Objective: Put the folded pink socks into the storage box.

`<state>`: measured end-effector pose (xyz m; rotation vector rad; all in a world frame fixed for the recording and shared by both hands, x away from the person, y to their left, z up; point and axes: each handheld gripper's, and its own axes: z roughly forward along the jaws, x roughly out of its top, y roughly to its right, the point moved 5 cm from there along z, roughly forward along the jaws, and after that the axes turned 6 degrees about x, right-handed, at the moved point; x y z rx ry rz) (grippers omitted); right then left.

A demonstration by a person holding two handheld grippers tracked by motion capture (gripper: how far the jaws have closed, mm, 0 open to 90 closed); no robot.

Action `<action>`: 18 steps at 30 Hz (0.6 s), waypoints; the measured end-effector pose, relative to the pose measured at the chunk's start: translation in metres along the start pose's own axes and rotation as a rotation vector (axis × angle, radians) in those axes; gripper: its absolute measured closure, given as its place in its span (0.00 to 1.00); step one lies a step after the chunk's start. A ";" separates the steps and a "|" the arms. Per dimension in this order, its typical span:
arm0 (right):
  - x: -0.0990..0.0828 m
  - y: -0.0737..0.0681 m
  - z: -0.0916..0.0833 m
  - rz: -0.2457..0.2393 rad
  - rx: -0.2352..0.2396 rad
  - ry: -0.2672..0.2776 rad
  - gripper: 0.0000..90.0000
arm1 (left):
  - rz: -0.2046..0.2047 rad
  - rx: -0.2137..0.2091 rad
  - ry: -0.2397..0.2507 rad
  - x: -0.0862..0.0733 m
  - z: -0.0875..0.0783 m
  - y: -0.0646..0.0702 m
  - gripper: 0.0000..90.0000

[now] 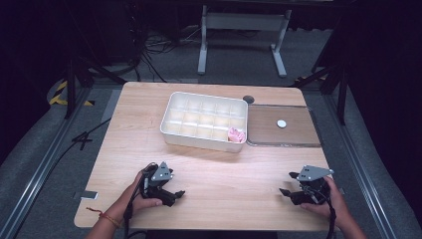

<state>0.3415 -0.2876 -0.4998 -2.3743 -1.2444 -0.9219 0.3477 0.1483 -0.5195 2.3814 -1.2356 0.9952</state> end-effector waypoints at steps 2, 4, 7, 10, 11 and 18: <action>-0.005 0.000 -0.001 0.012 -0.003 0.013 0.35 | 0.000 0.000 0.000 0.000 0.000 0.000 0.14; -0.008 -0.001 -0.002 0.020 -0.004 0.025 0.35 | 0.001 0.000 0.000 0.000 0.000 0.000 0.14; -0.015 -0.001 -0.001 0.048 0.004 0.037 0.34 | -0.001 -0.001 0.000 0.000 0.000 0.000 0.14; -0.022 -0.001 0.000 0.084 0.003 0.062 0.33 | 0.000 -0.001 0.000 0.000 0.000 0.000 0.14; -0.023 0.000 0.000 0.085 0.005 0.070 0.33 | 0.000 -0.001 -0.001 0.000 0.000 0.000 0.14; -0.031 0.003 -0.001 0.160 -0.016 0.120 0.26 | -0.001 -0.001 -0.001 0.000 0.000 0.000 0.14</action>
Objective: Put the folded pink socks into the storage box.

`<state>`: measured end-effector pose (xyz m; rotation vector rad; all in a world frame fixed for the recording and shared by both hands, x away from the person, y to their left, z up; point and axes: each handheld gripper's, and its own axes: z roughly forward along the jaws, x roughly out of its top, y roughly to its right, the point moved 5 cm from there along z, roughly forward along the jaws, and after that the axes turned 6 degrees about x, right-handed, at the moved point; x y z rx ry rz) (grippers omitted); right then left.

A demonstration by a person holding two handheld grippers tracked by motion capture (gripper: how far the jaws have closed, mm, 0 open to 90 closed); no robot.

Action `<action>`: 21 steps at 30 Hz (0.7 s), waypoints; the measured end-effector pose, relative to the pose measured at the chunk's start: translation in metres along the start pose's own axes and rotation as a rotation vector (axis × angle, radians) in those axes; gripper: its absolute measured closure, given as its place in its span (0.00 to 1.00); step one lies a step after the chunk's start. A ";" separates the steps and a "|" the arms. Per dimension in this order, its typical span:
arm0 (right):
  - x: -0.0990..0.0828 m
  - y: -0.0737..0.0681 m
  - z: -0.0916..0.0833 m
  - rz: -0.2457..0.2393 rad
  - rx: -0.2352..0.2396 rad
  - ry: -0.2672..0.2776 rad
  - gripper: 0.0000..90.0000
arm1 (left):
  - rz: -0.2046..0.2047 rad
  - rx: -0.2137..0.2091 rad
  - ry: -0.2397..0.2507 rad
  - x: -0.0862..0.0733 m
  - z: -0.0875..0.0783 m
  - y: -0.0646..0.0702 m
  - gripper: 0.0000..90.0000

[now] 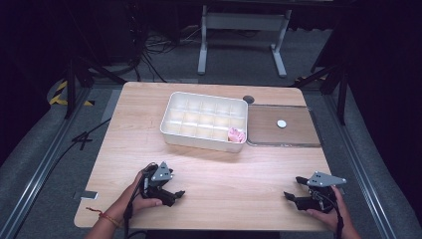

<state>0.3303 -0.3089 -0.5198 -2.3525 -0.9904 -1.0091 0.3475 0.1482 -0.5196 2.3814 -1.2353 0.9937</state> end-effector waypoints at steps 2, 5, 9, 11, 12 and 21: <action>0.000 0.000 0.000 0.001 -0.002 0.000 0.26 | 0.000 0.000 0.000 0.000 0.000 0.000 0.14; 0.000 0.000 0.000 0.002 -0.002 0.000 0.26 | -0.001 0.003 0.000 0.000 0.000 0.000 0.14; 0.000 0.000 0.000 0.000 -0.003 0.000 0.26 | 0.000 0.004 0.000 0.000 0.000 0.000 0.14; 0.000 0.000 0.000 0.000 -0.004 -0.001 0.26 | -0.003 0.006 0.001 0.000 0.000 0.000 0.14; 0.000 0.000 0.000 0.002 -0.003 0.000 0.26 | -0.007 0.008 0.001 0.000 0.000 0.000 0.14; 0.001 0.002 0.001 0.016 -0.018 -0.001 0.24 | -0.007 0.007 0.002 0.000 0.000 0.000 0.14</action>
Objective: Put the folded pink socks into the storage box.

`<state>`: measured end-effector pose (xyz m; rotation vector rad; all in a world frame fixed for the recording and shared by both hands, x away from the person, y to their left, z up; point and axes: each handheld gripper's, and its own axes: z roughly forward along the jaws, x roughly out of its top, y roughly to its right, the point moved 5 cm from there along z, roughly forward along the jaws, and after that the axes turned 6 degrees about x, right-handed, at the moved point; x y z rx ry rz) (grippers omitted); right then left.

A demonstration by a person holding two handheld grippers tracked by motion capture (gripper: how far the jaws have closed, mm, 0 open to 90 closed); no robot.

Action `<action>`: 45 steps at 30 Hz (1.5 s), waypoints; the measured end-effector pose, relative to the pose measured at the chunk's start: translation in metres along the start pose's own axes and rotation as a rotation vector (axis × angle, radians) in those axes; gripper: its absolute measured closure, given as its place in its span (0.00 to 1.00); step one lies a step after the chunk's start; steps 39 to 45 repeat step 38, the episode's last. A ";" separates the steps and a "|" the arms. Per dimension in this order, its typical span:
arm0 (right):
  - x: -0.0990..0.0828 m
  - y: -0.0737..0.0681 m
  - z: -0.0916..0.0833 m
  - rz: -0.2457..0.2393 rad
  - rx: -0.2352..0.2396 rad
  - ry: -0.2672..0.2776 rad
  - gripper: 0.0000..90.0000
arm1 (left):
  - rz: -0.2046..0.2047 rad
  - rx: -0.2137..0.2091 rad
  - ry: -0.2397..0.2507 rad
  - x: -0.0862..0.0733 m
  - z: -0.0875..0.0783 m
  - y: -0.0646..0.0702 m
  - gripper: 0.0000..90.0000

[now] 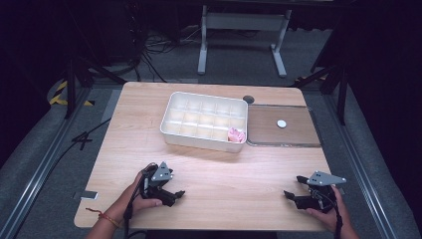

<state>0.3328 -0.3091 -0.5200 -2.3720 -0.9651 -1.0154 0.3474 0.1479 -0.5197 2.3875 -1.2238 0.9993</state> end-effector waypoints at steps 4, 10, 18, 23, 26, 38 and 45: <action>0.001 0.000 0.001 0.004 -0.005 -0.002 0.23 | 0.000 0.000 0.000 0.000 0.000 0.000 0.14; 0.001 0.001 0.001 0.008 -0.010 -0.003 0.22 | -0.001 -0.001 -0.001 0.000 0.000 0.000 0.14; 0.001 0.001 0.002 0.010 -0.011 -0.003 0.22 | -0.006 -0.002 0.000 0.000 0.000 0.000 0.13; 0.002 0.001 0.002 0.012 -0.013 -0.003 0.22 | 0.000 0.002 -0.005 0.000 0.001 -0.001 0.12; 0.002 0.001 0.002 0.014 -0.014 -0.003 0.22 | 0.000 0.003 -0.008 0.000 0.001 -0.001 0.12; 0.002 0.001 0.003 0.018 -0.016 -0.002 0.22 | -0.013 0.015 -0.020 0.000 0.002 -0.002 0.07; 0.002 0.001 0.003 0.018 -0.016 -0.002 0.22 | -0.013 0.015 -0.020 0.000 0.002 -0.002 0.07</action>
